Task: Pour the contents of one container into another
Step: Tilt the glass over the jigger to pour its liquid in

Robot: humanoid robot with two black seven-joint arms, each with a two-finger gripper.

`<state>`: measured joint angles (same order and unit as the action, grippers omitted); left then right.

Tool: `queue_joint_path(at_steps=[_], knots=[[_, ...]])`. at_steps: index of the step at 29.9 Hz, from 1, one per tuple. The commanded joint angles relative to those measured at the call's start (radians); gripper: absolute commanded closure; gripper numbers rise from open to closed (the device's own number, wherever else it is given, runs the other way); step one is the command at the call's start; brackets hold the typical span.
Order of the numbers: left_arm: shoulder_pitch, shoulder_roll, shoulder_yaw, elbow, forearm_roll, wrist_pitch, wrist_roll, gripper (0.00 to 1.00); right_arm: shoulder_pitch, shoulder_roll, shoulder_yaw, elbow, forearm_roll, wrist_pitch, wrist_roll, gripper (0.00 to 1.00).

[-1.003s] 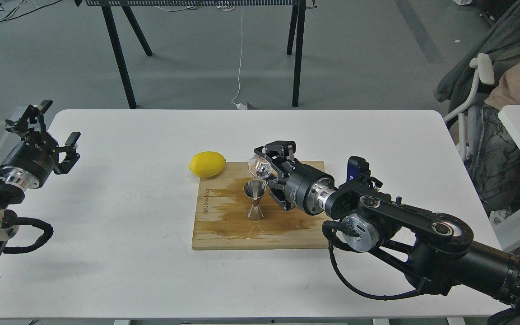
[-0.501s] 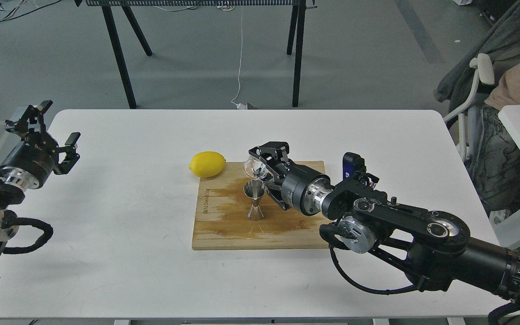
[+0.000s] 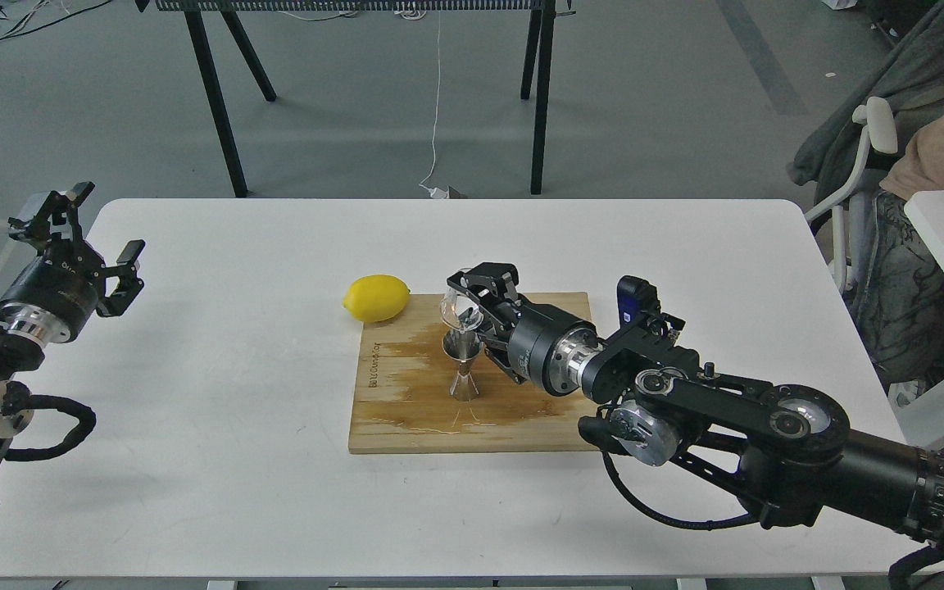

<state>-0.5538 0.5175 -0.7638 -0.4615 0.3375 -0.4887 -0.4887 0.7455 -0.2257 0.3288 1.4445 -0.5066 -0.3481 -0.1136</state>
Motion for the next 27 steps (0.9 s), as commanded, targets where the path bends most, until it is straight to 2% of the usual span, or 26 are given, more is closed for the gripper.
queue_joint_path(at_steps=[1, 27], knots=[[0.000, -0.001, 0.000, 0.004, 0.000, 0.000, 0.000, 0.01, 0.000, -0.001, 0.000, -0.009, -0.004, 0.001, 0.000, 0.53], [0.000, 0.001, 0.000, 0.004, 0.000, 0.000, 0.000, 0.01, 0.049, -0.014, -0.080, -0.013, -0.055, 0.001, 0.000, 0.54]])
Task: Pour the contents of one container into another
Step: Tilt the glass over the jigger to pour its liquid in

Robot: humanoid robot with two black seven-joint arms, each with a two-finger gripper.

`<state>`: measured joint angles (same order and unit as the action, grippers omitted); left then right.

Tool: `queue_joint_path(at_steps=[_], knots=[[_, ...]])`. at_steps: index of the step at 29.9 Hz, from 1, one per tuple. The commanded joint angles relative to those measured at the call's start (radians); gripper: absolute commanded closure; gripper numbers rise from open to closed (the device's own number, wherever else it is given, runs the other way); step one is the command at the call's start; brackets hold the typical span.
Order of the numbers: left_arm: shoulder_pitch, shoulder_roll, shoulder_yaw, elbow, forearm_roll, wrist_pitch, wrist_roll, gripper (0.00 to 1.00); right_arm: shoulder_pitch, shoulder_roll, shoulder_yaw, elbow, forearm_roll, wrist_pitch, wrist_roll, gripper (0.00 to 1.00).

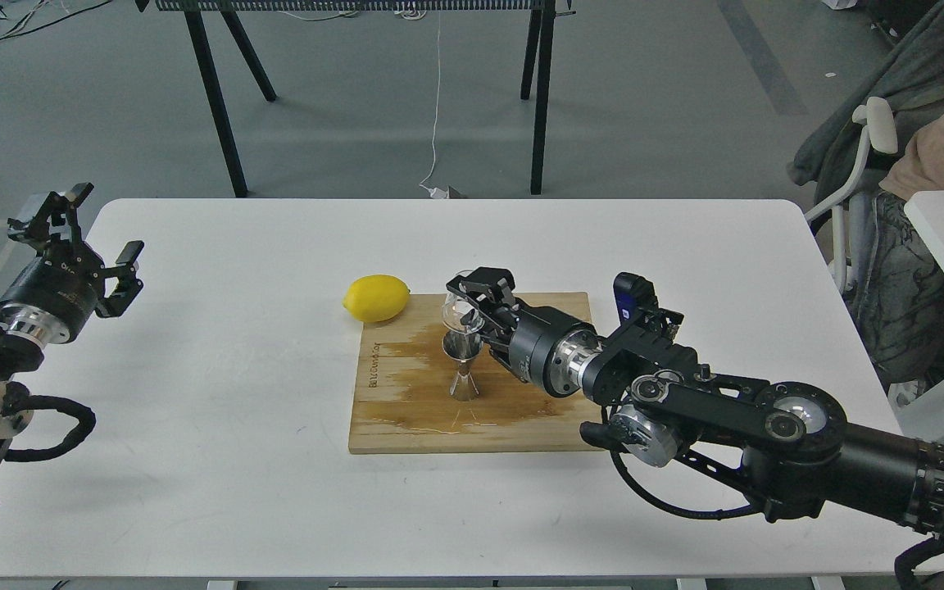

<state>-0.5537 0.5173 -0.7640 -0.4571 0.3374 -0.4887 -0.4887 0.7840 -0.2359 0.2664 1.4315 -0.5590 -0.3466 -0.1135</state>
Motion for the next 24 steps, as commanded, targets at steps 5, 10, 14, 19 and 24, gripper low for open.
queue_joint_path(at_steps=[5, 10, 14, 19, 24], knots=[[0.000, 0.001, 0.000, 0.000, 0.000, 0.000, 0.000, 0.01, 0.014, -0.006, -0.026, -0.006, -0.006, 0.000, 0.002, 0.54], [0.000, 0.001, 0.000, 0.000, 0.000, 0.000, 0.000, 0.01, 0.014, -0.006, -0.029, -0.013, -0.041, 0.000, 0.002, 0.54], [0.000, 0.001, 0.000, 0.000, 0.000, 0.000, 0.000, 0.01, 0.027, -0.006, -0.044, -0.014, -0.041, 0.000, 0.002, 0.54], [0.000, 0.001, -0.001, 0.000, -0.002, 0.000, 0.000, 0.01, 0.041, -0.006, -0.055, -0.014, -0.047, 0.000, 0.002, 0.54], [0.000, 0.001, -0.001, 0.000, -0.002, 0.000, 0.000, 0.01, 0.046, -0.006, -0.058, -0.017, -0.064, 0.000, 0.002, 0.54]])
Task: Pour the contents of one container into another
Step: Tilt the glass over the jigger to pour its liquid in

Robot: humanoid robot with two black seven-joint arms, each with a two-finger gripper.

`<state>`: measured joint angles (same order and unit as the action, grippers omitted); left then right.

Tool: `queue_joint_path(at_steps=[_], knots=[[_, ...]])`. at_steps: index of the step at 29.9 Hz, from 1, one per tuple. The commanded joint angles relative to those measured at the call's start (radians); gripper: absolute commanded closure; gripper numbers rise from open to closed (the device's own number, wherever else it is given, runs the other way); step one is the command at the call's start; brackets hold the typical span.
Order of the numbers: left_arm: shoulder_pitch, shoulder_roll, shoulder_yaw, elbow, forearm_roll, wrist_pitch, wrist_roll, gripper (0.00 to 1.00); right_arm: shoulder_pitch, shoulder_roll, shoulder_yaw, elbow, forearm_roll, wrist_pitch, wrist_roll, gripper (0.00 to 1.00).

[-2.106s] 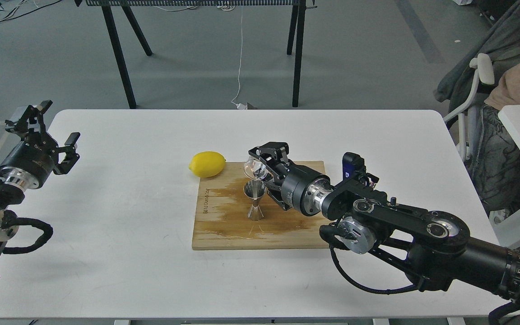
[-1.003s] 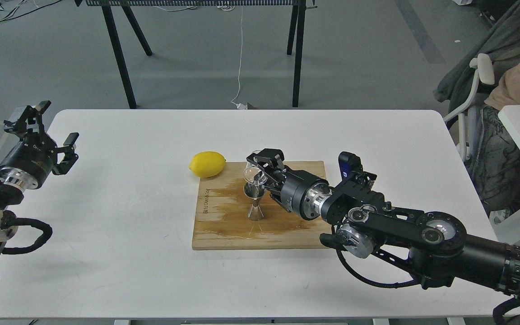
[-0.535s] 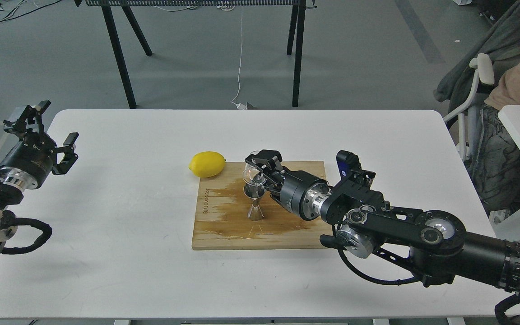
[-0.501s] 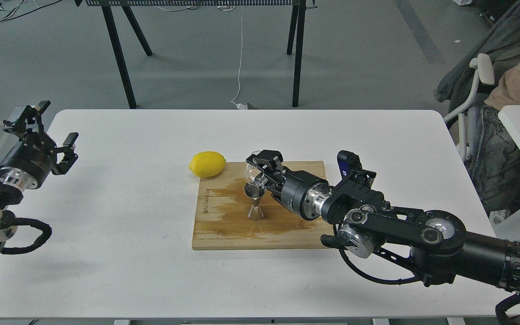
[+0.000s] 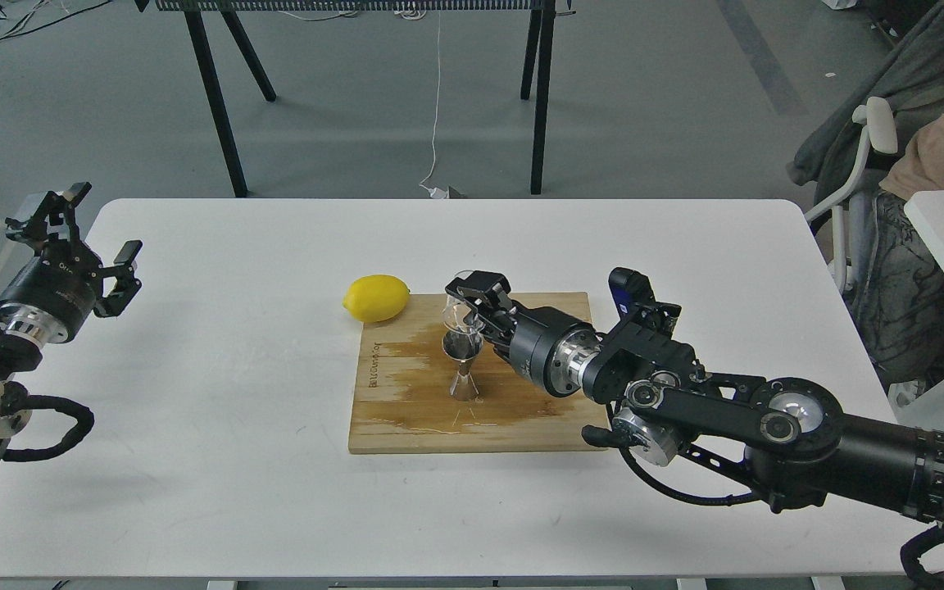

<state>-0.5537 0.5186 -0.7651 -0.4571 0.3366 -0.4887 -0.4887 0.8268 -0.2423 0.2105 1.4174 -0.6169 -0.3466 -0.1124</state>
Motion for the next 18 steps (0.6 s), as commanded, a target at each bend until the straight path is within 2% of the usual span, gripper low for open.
queue_joint_path(at_steps=[1, 18], knots=[[0.000, 0.000, 0.000, 0.000, 0.001, 0.000, 0.000, 0.01, 0.005, 0.000, -0.002, -0.005, -0.006, 0.000, 0.000, 0.53], [0.000, 0.000, 0.000, 0.000, -0.001, 0.000, 0.000, 0.01, 0.044, -0.009, -0.068, -0.008, -0.034, 0.001, 0.002, 0.53]])
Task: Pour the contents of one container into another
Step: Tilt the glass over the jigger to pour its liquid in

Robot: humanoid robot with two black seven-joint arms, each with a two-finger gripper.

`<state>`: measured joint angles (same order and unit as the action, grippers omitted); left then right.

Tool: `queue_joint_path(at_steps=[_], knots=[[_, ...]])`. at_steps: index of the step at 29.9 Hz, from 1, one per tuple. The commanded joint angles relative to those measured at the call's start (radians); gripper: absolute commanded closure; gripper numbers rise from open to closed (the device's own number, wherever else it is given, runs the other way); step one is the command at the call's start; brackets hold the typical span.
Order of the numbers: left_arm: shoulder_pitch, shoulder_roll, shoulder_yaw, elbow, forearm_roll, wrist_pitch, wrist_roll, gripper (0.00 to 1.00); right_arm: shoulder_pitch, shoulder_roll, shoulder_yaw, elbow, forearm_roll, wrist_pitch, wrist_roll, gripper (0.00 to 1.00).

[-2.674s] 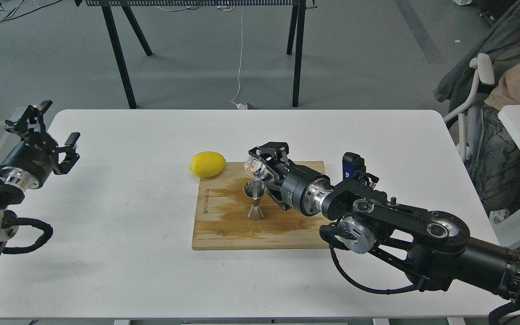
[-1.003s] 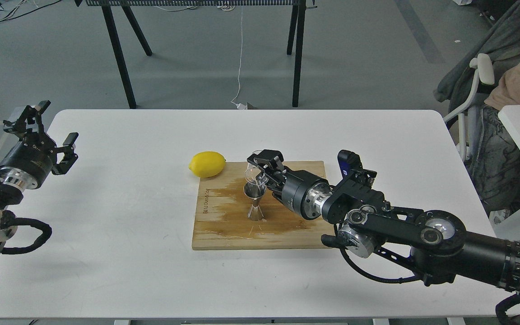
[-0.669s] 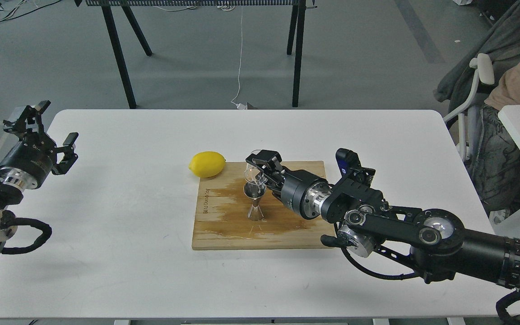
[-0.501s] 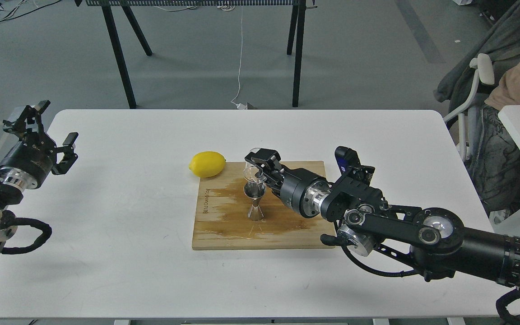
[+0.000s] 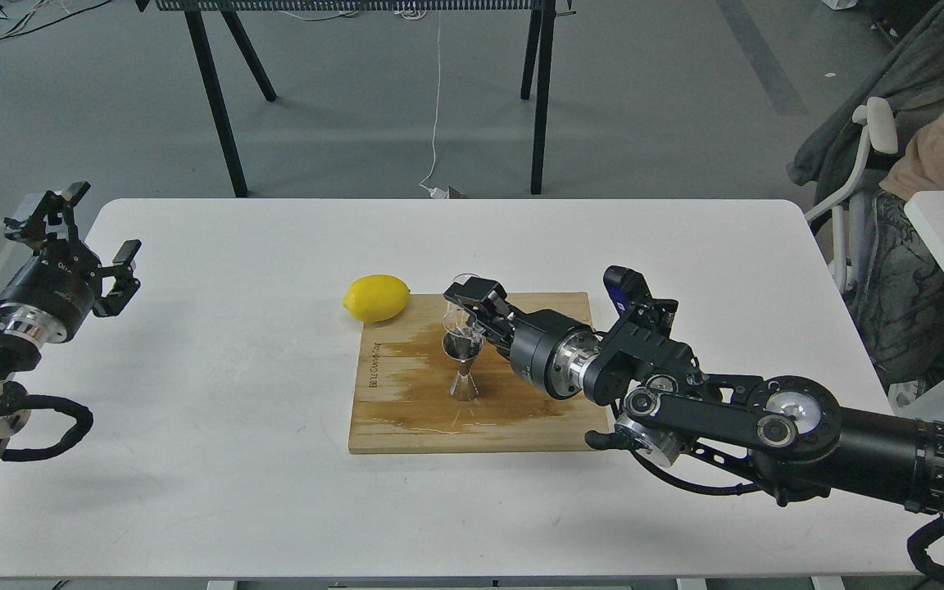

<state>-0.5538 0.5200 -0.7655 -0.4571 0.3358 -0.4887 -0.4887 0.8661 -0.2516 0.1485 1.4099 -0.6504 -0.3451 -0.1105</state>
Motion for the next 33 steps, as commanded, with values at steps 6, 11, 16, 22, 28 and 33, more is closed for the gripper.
queue_joint_path(at_steps=[6, 11, 16, 22, 28, 33], knots=[[0.000, 0.000, 0.000, 0.000, 0.000, 0.000, 0.000, 0.01, 0.011, -0.005, -0.006, 0.000, -0.031, 0.000, 0.000, 0.53], [0.000, 0.000, 0.000, 0.000, 0.000, 0.000, 0.000, 0.01, 0.025, -0.005, -0.035, -0.005, -0.038, 0.000, 0.002, 0.53], [0.000, 0.000, 0.000, 0.000, 0.002, 0.000, 0.000, 0.01, 0.027, -0.009, -0.040, -0.006, -0.060, 0.000, 0.002, 0.53], [0.000, 0.002, 0.000, 0.000, 0.000, 0.000, 0.000, 0.01, 0.031, -0.011, -0.041, -0.006, -0.063, 0.000, 0.002, 0.53], [0.002, 0.000, 0.000, 0.000, 0.000, 0.000, 0.000, 0.01, 0.045, -0.011, -0.069, -0.008, -0.083, 0.000, 0.003, 0.54], [0.002, 0.000, 0.000, 0.000, 0.000, 0.000, 0.000, 0.01, 0.050, -0.011, -0.075, -0.008, -0.081, 0.000, 0.005, 0.54]])
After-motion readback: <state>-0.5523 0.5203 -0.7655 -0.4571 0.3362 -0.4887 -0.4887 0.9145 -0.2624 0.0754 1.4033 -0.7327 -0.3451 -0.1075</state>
